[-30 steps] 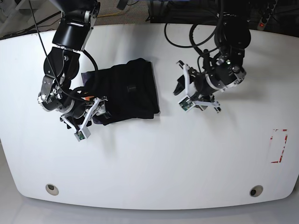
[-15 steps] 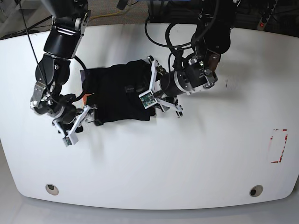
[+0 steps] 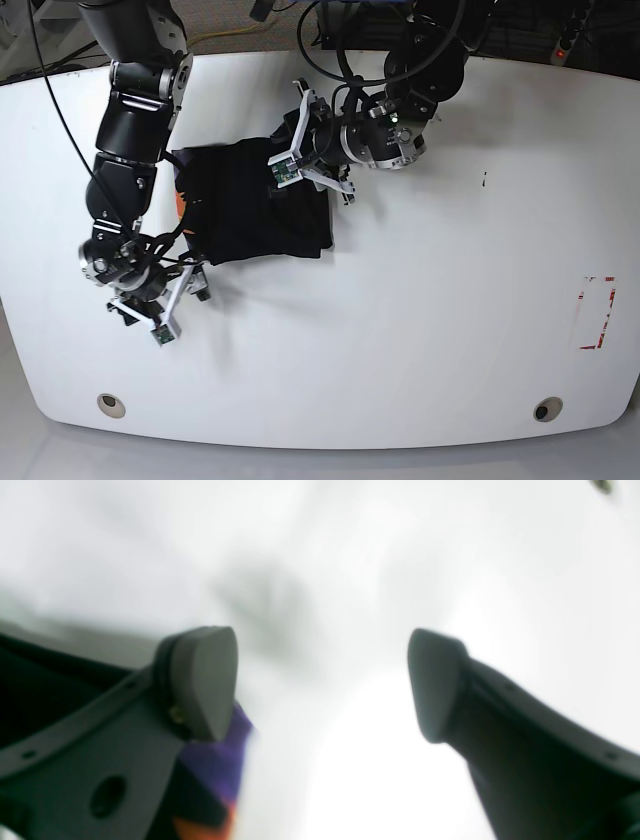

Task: Fold the T-shirt properly
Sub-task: 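Release the left gripper and regrasp the folded bundle's edge, then lift the folded bundle with both grippers and flip it over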

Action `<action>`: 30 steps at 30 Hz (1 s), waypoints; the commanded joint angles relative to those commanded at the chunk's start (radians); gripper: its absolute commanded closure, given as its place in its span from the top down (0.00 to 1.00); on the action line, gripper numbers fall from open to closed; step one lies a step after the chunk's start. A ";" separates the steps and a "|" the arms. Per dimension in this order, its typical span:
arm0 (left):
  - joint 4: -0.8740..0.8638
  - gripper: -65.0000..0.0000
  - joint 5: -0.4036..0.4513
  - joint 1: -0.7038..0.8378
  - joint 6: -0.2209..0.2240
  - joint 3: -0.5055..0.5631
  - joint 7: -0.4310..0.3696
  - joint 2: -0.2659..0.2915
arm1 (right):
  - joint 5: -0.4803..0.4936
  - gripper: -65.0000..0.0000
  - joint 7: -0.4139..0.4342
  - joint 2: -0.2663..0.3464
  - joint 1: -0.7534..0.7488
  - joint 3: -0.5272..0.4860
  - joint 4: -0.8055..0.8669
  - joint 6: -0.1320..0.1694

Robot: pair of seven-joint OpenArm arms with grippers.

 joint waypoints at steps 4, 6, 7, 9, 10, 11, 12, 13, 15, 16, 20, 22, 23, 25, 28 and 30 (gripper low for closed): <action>-0.078 0.37 0.000 -0.011 0.000 -0.003 -0.003 -0.002 | -0.041 0.47 0.097 0.005 -0.002 -0.012 -0.100 0.000; -0.098 0.37 0.000 -0.034 0.000 -0.021 -0.026 -0.005 | -0.038 0.46 0.097 0.023 -0.012 -0.011 -0.098 0.000; -0.110 0.37 0.002 -0.046 0.000 -0.043 -0.038 -0.006 | -0.038 0.46 0.095 0.029 -0.028 -0.011 -0.097 0.000; -0.140 0.37 0.002 -0.060 0.000 -0.084 -0.052 -0.006 | -0.037 0.46 0.095 0.034 -0.061 -0.011 -0.066 0.000; -0.157 0.37 0.002 -0.068 0.000 -0.106 -0.060 -0.006 | -0.037 0.46 0.094 0.034 -0.084 -0.011 -0.029 0.000; -0.169 0.37 0.002 -0.075 0.000 -0.123 -0.064 -0.006 | -0.037 0.46 0.083 0.034 -0.106 -0.011 0.002 0.000; -0.190 0.37 0.002 -0.092 0.000 -0.144 -0.072 -0.008 | -0.037 0.46 0.063 0.034 -0.130 -0.011 0.037 0.000; -0.213 0.37 0.003 -0.109 0.000 -0.161 -0.078 -0.008 | -0.037 0.46 0.037 0.031 -0.150 -0.011 0.074 0.000; -0.265 0.37 0.038 -0.141 0.000 -0.199 -0.086 -0.008 | -0.037 0.46 -0.028 0.028 -0.195 -0.011 0.167 0.000; -0.284 0.37 0.057 -0.150 0.000 -0.216 -0.095 -0.008 | -0.037 0.45 -0.046 0.023 -0.216 -0.011 0.198 0.000; -0.321 0.37 0.095 -0.184 0.000 -0.276 -0.140 -0.008 | 0.005 0.45 -0.101 -0.020 -0.318 -0.011 0.351 0.000; -0.318 0.37 0.095 -0.199 0.000 -0.281 -0.135 -0.008 | 0.035 0.45 -0.143 -0.037 -0.362 -0.014 0.405 0.000; -0.318 0.37 0.095 -0.210 0.000 -0.281 -0.135 -0.008 | 0.054 0.45 -0.160 -0.049 -0.379 -0.014 0.428 0.000; -0.318 0.37 0.095 -0.227 0.000 -0.281 -0.133 -0.009 | 0.083 0.45 -0.184 -0.074 -0.411 -0.011 0.483 0.000; -0.295 0.37 0.095 -0.242 0.000 -0.282 -0.133 -0.055 | 0.107 0.45 -0.236 -0.100 -0.453 -0.009 0.594 0.000; -0.232 0.37 0.095 -0.241 0.000 -0.282 -0.133 -0.074 | 0.109 0.45 -0.269 -0.106 -0.471 -0.009 0.652 0.000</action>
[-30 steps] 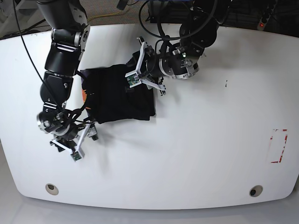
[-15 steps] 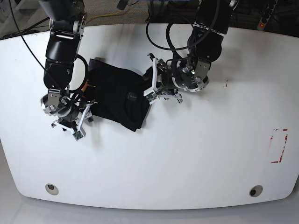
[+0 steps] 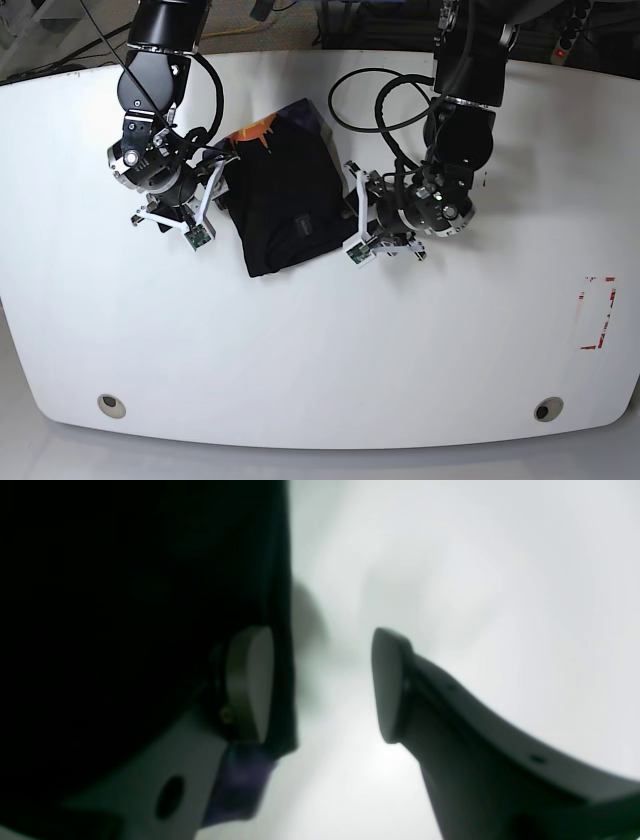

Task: Fold the T-shirt properly
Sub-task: 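Lift the folded bundle with both grippers and flip it over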

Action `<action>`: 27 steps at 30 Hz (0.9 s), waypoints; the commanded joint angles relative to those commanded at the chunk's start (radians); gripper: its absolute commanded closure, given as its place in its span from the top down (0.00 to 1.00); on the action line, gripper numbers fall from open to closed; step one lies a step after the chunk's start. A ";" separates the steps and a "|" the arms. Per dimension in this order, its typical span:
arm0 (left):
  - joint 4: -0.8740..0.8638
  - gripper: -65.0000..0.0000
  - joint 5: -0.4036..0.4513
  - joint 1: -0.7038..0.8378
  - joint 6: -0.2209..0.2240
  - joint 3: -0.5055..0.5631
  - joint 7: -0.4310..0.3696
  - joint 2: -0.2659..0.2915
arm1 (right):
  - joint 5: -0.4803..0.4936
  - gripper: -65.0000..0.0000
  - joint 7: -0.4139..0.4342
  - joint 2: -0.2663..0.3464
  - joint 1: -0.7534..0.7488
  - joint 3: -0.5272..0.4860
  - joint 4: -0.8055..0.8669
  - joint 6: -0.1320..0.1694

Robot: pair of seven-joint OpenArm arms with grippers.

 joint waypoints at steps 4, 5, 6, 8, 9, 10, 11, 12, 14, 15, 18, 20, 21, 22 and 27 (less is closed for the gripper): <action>0.149 0.37 0.000 0.006 0.000 -0.002 0.009 -0.054 | 0.000 0.45 -0.038 0.006 -0.012 0.000 0.048 0.000; 0.176 0.37 -0.002 0.008 0.000 -0.002 0.023 -0.066 | -0.005 0.45 -0.040 0.008 -0.020 0.000 0.046 0.000; 0.198 0.37 -0.003 0.015 0.000 -0.002 0.038 -0.071 | -0.006 0.45 -0.040 0.008 -0.028 0.000 0.044 0.000; 0.242 0.37 -0.003 0.037 0.000 -0.002 0.063 -0.081 | -0.006 0.45 -0.038 0.008 -0.051 0.000 0.044 0.000; 0.275 0.37 -0.003 0.049 0.000 -0.002 0.069 -0.081 | -0.006 0.45 -0.038 0.008 -0.069 0.000 0.044 0.000; 0.299 0.37 -0.003 0.064 0.000 -0.002 0.069 -0.081 | -0.003 0.45 -0.037 0.008 -0.084 0.000 0.044 0.000; 0.324 0.37 -0.003 0.084 0.000 -0.002 0.069 -0.080 | 0.000 0.45 -0.035 0.006 -0.106 -0.002 0.044 0.000; 0.345 0.37 -0.003 0.101 0.000 -0.002 0.069 -0.078 | 0.000 0.45 -0.034 0.002 -0.123 -0.006 0.043 0.000; 0.371 0.37 -0.003 0.127 0.000 -0.002 0.069 -0.075 | 0.002 0.45 -0.034 -0.012 -0.149 -0.009 0.043 0.000; 0.381 0.37 -0.003 0.141 0.000 -0.002 0.069 -0.075 | 0.002 0.45 -0.034 -0.035 -0.160 -0.009 0.043 0.000; 0.384 0.37 -0.003 0.166 0.000 -0.002 0.069 -0.068 | 0.002 0.45 -0.034 -0.074 -0.183 -0.018 0.043 0.000; 0.384 0.37 0.000 0.184 0.000 -0.002 0.069 -0.034 | -0.002 0.45 -0.034 -0.086 -0.203 -0.080 0.043 0.000; 0.385 0.37 0.002 0.192 0.000 -0.003 0.069 -0.026 | -0.003 0.45 -0.034 -0.089 -0.209 -0.104 0.043 0.000; 0.385 0.37 0.002 0.204 0.000 -0.009 0.069 -0.017 | -0.003 0.45 -0.034 -0.091 -0.216 -0.138 0.046 0.000; 0.384 0.37 0.002 0.230 0.000 -0.021 0.069 0.015 | -0.008 0.45 -0.038 -0.141 -0.221 -0.219 0.052 0.000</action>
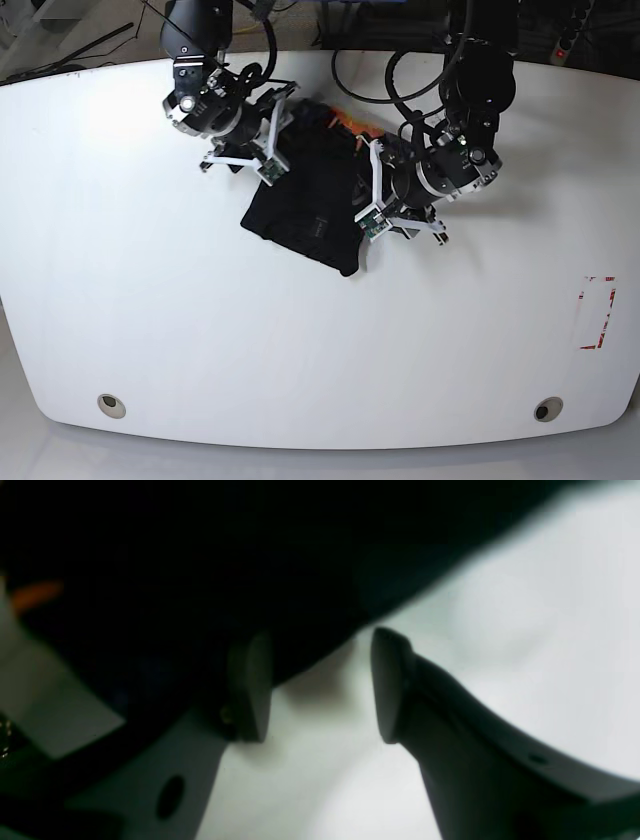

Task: Fold the T-shirt properly
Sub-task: 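Lift the folded bundle with both grippers and flip it over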

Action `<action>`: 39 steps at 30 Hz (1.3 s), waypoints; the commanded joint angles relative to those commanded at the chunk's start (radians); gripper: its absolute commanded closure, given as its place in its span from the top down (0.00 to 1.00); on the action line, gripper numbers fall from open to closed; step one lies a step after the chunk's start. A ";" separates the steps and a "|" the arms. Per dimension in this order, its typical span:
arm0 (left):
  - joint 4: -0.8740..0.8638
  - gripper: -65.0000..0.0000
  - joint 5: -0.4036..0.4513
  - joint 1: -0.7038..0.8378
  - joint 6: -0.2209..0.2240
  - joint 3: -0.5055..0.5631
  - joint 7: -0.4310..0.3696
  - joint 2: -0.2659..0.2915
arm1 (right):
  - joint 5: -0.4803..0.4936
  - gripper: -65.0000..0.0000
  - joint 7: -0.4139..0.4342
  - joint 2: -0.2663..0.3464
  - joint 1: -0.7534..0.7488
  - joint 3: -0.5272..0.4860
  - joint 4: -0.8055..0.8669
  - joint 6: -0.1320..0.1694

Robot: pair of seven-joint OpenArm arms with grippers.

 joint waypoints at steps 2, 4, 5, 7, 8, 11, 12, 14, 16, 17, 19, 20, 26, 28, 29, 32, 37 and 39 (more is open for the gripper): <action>-0.005 0.38 0.002 0.011 0.000 0.000 0.000 0.009 | 0.000 0.45 -0.002 -0.015 0.009 0.014 0.000 0.000; -0.006 0.43 0.002 0.025 0.000 0.003 0.000 0.011 | 0.008 0.45 -0.002 -0.017 0.011 0.040 0.000 0.000; -0.006 0.47 0.002 0.029 0.000 0.005 0.000 0.011 | 0.008 0.45 -0.002 -0.017 0.012 0.052 0.000 0.000; -0.006 0.62 -0.003 0.044 0.058 0.006 -0.005 0.012 | 0.008 0.45 -0.002 -0.014 0.025 0.075 0.000 0.000; -0.006 0.68 -0.003 0.051 0.088 0.006 -0.005 0.017 | 0.008 0.45 -0.002 -0.012 0.028 0.086 0.000 0.000; -0.009 0.76 -0.005 0.061 0.127 0.026 -0.006 0.023 | 0.009 0.45 -0.002 -0.006 0.031 0.115 0.000 0.000; -0.018 0.76 -0.005 0.064 0.127 0.048 -0.006 0.023 | 0.009 0.45 -0.002 0.003 0.031 0.121 0.000 0.000; -0.040 0.74 -0.005 0.064 0.127 0.080 -0.006 0.023 | 0.009 0.45 -0.002 0.008 0.031 0.121 -0.002 0.000; -0.081 0.72 -0.005 0.064 0.128 0.106 -0.008 0.023 | 0.009 0.45 0.000 0.006 0.031 0.121 0.000 0.000; -0.109 0.72 -0.005 0.063 0.130 0.110 -0.012 0.023 | 0.009 0.45 0.000 0.005 0.032 0.121 0.000 0.000; -0.170 0.72 -0.005 0.060 0.170 0.114 -0.061 0.028 | 0.009 0.45 0.000 0.003 0.035 0.121 0.000 0.000; -0.192 0.72 -0.002 0.061 0.191 0.114 -0.084 0.032 | 0.009 0.45 0.000 0.003 0.041 0.121 0.000 0.000; -0.331 0.72 0.000 0.061 0.259 0.106 -0.132 0.031 | 0.009 0.45 -0.002 0.005 0.057 0.124 0.000 0.000; -0.351 0.72 0.000 0.063 0.259 0.089 -0.133 0.014 | 0.009 0.45 -0.002 0.006 0.058 0.124 0.000 0.000; -0.356 0.72 -0.002 0.064 0.259 0.072 -0.133 -0.006 | 0.009 0.45 -0.002 0.008 0.058 0.124 0.000 0.000; -0.358 0.72 -0.005 0.080 0.259 0.023 -0.135 -0.037 | 0.009 0.45 -0.002 0.009 0.074 0.124 0.000 0.000; -0.364 0.72 -0.005 0.107 0.257 -0.126 -0.135 -0.098 | 0.003 0.45 -0.002 0.009 0.078 0.124 -0.002 0.000; -0.385 0.72 -0.006 0.107 0.257 -0.186 -0.135 -0.127 | 0.003 0.45 -0.002 0.009 0.078 0.124 -0.002 0.000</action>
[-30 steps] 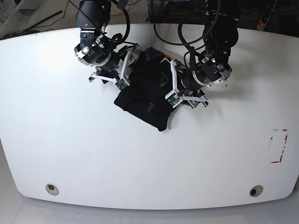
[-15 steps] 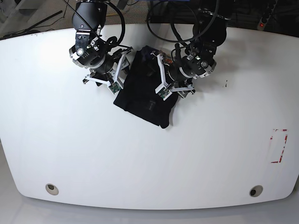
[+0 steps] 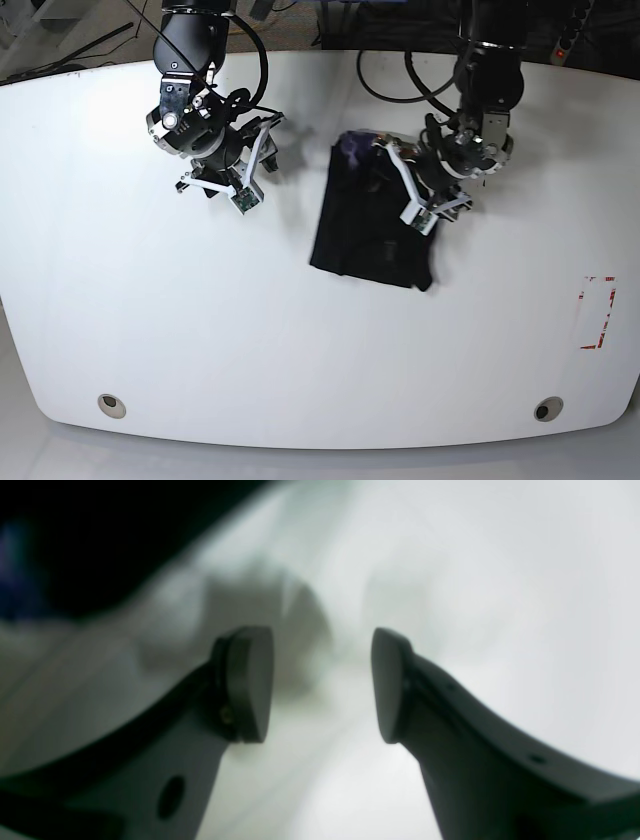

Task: Fold the T-shirt properly
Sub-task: 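Lift the folded bundle with both grippers and flip it over, then drag the folded shirt with the left gripper toward the red-taped square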

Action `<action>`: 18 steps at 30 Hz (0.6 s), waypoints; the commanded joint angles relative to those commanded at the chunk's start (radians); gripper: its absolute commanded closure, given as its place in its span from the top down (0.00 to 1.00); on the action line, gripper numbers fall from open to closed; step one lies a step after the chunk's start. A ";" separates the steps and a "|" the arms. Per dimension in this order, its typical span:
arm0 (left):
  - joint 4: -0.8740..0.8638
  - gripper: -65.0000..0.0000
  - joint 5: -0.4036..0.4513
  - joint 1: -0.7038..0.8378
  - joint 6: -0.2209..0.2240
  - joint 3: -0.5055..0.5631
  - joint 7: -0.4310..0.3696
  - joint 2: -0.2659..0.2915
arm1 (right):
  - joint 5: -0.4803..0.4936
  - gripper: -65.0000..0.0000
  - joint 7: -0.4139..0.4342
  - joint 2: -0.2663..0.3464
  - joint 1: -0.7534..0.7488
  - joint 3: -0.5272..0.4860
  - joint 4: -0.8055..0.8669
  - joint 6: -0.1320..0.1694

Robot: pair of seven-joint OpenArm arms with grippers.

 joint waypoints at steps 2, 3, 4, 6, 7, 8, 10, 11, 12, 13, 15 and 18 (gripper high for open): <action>-0.023 0.72 0.000 0.000 0.000 -0.044 0.000 -0.026 | 0.000 0.45 0.000 0.000 0.000 0.000 0.002 0.000; -0.043 0.72 0.000 0.000 0.000 -0.074 0.000 -0.044 | 0.000 0.45 0.000 0.000 0.000 0.000 0.002 0.000; -0.066 0.72 0.000 0.000 0.000 -0.106 0.000 -0.064 | 0.000 0.45 0.000 0.000 0.000 0.000 0.002 0.000; -0.101 0.72 0.000 -0.002 0.000 -0.144 0.000 -0.092 | 0.000 0.45 0.000 0.000 0.000 0.000 0.002 0.000; -0.118 0.72 0.000 -0.002 -0.002 -0.167 -0.003 -0.107 | 0.002 0.45 0.000 0.000 0.000 0.000 0.002 0.000; -0.133 0.72 0.000 -0.002 -0.003 -0.186 -0.011 -0.120 | 0.002 0.45 0.000 0.000 0.000 0.000 0.002 0.000; -0.167 0.72 0.000 -0.002 -0.012 -0.216 -0.043 -0.140 | 0.000 0.45 0.000 0.000 0.000 0.000 0.002 0.000; -0.193 0.72 0.000 0.000 -0.031 -0.238 -0.068 -0.157 | 0.000 0.45 0.000 0.000 0.000 0.000 0.002 0.000; -0.212 0.72 0.000 0.000 -0.049 -0.252 -0.081 -0.172 | 0.000 0.45 0.000 0.000 0.000 0.000 0.002 0.000; -0.235 0.72 0.000 0.000 -0.069 -0.265 -0.094 -0.184 | 0.002 0.45 0.000 0.000 -0.002 0.000 0.003 0.000; -0.279 0.72 0.000 0.000 -0.106 -0.295 -0.117 -0.215 | 0.002 0.45 0.000 0.000 -0.003 0.000 0.003 0.000; -0.308 0.72 0.000 -0.003 -0.130 -0.345 -0.132 -0.242 | 0.000 0.45 0.000 0.000 -0.006 0.000 0.003 0.000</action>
